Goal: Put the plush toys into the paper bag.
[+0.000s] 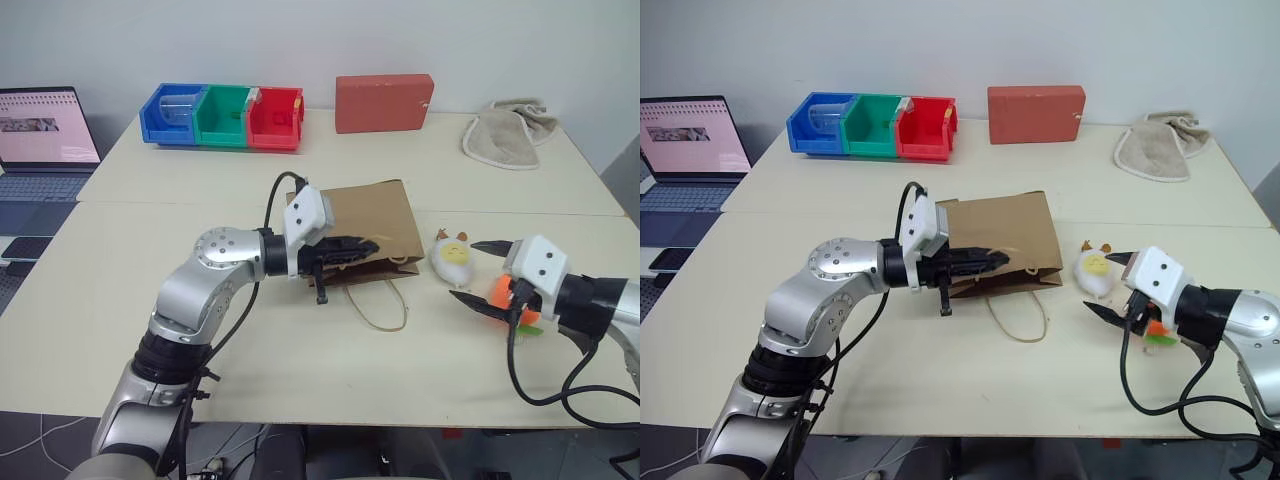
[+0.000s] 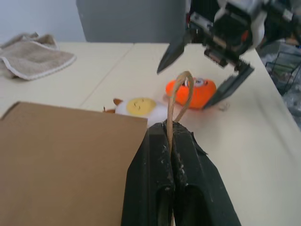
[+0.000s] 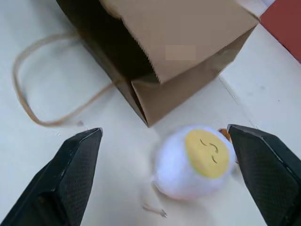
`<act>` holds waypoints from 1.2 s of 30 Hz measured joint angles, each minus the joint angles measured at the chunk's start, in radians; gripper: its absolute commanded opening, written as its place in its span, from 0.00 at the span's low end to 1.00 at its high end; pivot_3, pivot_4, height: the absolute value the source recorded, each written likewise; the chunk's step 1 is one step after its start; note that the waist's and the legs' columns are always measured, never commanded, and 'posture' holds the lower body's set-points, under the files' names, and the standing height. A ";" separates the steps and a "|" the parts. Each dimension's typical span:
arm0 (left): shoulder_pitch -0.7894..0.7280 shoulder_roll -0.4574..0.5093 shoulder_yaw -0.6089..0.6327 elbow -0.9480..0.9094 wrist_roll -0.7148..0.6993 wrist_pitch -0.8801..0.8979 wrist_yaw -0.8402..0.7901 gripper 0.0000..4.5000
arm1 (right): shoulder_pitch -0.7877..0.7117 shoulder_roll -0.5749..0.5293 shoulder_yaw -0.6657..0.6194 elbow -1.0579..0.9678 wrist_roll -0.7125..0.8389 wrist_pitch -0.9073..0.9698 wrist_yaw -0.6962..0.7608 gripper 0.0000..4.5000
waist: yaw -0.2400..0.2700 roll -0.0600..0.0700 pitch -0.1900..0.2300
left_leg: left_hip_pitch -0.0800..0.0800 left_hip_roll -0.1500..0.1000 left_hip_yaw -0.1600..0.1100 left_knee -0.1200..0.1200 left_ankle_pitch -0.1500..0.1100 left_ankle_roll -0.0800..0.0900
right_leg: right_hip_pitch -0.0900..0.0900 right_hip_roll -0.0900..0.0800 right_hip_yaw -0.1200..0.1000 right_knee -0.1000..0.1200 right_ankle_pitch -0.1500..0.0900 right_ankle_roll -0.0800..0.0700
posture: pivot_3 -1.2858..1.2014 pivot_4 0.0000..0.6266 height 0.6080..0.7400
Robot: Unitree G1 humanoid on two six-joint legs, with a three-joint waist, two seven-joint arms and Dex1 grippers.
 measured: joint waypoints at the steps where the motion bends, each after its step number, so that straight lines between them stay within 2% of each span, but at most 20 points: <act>1: -0.006 0.001 0.008 -0.001 -0.008 0.006 0.000 0.00 | 0.000 -0.001 0.016 0.019 -0.037 -0.030 -0.013 0.99 | -0.001 0.000 0.000 | 0.000 0.000 0.000 0.000 0.000 0.000 | 0.000 0.000 0.000 0.000 0.000 0.000 | 0.52 0.24 1.00; 4: -0.015 0.005 0.035 -0.001 -0.041 0.044 0.005 0.00 | -0.001 -0.010 0.079 0.105 -0.164 -0.143 -0.058 0.99 | -0.001 0.000 0.000 | 0.000 0.000 0.000 -0.001 0.000 0.000 | 0.000 0.000 0.000 0.000 0.000 0.000 | 0.52 0.24 1.00; 9: -0.023 0.018 0.053 -0.008 -0.070 0.078 0.015 0.00 | -0.011 0.020 0.140 0.176 -0.250 -0.222 -0.104 0.99 | -0.001 0.000 0.000 | 0.000 0.000 0.000 -0.001 0.000 0.000 | 0.000 0.000 0.000 0.000 0.000 0.001 | 0.52 0.24 1.00; 10: -0.023 0.021 0.053 -0.008 -0.071 0.080 0.015 0.00 | -0.019 0.026 0.152 0.194 -0.273 -0.238 -0.116 0.95 | -0.001 0.000 0.000 | 0.000 0.000 0.000 -0.001 0.000 0.000 | 0.000 0.000 0.000 0.000 0.000 0.001 | 0.52 0.24 1.00; 12: -0.021 0.025 0.052 -0.014 -0.072 0.080 0.014 0.00 | -0.030 0.033 0.164 0.221 -0.295 -0.253 -0.128 0.85 | 0.000 0.000 0.000 | 0.000 0.000 0.000 -0.001 0.000 0.000 | 0.000 0.000 0.000 0.000 0.000 0.001 | 0.52 0.24 1.00; 21: -0.019 0.026 0.041 -0.031 -0.072 0.079 0.016 0.00 | -0.094 0.079 0.197 0.302 -0.365 -0.315 -0.169 0.12 | -0.001 0.000 0.000 | 0.000 0.000 0.000 -0.001 0.000 0.000 | 0.000 0.000 0.000 0.000 0.000 0.001 | 0.52 0.24 1.00; 23: -0.019 0.026 0.040 -0.031 -0.072 0.079 0.016 0.00 | -0.096 0.083 0.202 0.310 -0.366 -0.324 -0.170 0.01 | -0.001 0.000 0.000 | 0.001 0.000 0.000 -0.001 0.000 0.000 | 0.000 0.000 0.000 0.001 0.000 0.001 | 0.52 0.24 1.00; 30: -0.020 0.021 0.041 -0.029 -0.073 0.080 0.023 0.00 | -0.095 0.037 0.182 0.298 -0.305 -0.342 -0.088 0.01 | 0.000 0.000 0.000 | 0.001 0.000 0.000 -0.001 0.000 0.000 | 0.000 0.000 0.000 0.000 0.000 0.001 | 0.52 0.24 1.00; 33: -0.021 0.019 0.041 -0.028 -0.073 0.080 0.024 0.00 | -0.078 -0.046 0.117 0.206 -0.185 -0.303 0.026 0.01 | 0.000 0.000 0.000 | 0.000 0.000 -0.001 -0.001 0.000 0.000 | 0.000 0.000 0.000 0.000 0.003 0.005 | 0.52 0.24 1.00; 36: -0.025 0.014 0.042 -0.022 -0.073 0.079 0.023 0.00 | -0.047 -0.173 0.036 0.050 -0.005 -0.167 0.182 0.01 | 0.001 0.001 0.000 | 0.001 0.000 -0.001 -0.001 0.000 0.000 | 0.001 0.000 0.000 0.001 0.003 0.005 | 0.52 0.24 1.00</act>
